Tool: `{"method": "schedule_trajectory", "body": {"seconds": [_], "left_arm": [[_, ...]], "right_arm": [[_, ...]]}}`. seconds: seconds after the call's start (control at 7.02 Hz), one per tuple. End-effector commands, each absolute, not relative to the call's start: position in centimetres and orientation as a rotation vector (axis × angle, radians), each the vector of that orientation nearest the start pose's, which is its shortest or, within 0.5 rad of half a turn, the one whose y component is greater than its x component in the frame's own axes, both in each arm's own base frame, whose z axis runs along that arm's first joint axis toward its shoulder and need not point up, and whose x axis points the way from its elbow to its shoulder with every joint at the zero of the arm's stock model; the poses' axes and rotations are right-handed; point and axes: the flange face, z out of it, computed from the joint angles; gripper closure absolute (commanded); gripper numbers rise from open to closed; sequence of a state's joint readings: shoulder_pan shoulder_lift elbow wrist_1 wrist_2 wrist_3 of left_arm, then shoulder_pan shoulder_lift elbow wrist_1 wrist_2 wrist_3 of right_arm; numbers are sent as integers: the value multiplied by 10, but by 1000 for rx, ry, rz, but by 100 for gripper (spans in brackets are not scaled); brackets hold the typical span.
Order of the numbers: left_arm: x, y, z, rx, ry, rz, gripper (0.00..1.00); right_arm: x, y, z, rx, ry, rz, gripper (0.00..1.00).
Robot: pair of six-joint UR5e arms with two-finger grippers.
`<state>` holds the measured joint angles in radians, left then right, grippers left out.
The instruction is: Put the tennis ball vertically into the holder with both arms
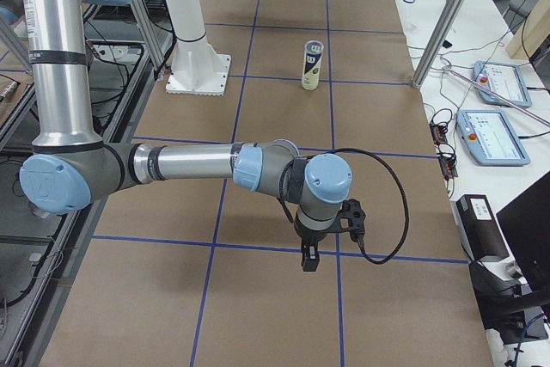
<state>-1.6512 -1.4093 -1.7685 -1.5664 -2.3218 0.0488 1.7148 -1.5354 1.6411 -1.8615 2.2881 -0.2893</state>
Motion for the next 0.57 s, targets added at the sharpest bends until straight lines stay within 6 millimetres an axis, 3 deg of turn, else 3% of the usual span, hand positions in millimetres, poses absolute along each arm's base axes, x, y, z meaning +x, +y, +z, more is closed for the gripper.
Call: {"method": "schedule_trajectory", "body": {"seconds": [0.0, 0.14, 0.43], "left_arm": [[-99, -418, 639, 74, 748, -20, 1], [-99, -417, 638, 74, 748, -20, 0], [-99, -417, 639, 73, 747, -21, 1]], "right_arm": [[137, -469, 642, -21, -737, -66, 1], [134, -454, 660, -54, -747, -58, 1], [132, -434, 666, -68, -736, -60, 1]]}}
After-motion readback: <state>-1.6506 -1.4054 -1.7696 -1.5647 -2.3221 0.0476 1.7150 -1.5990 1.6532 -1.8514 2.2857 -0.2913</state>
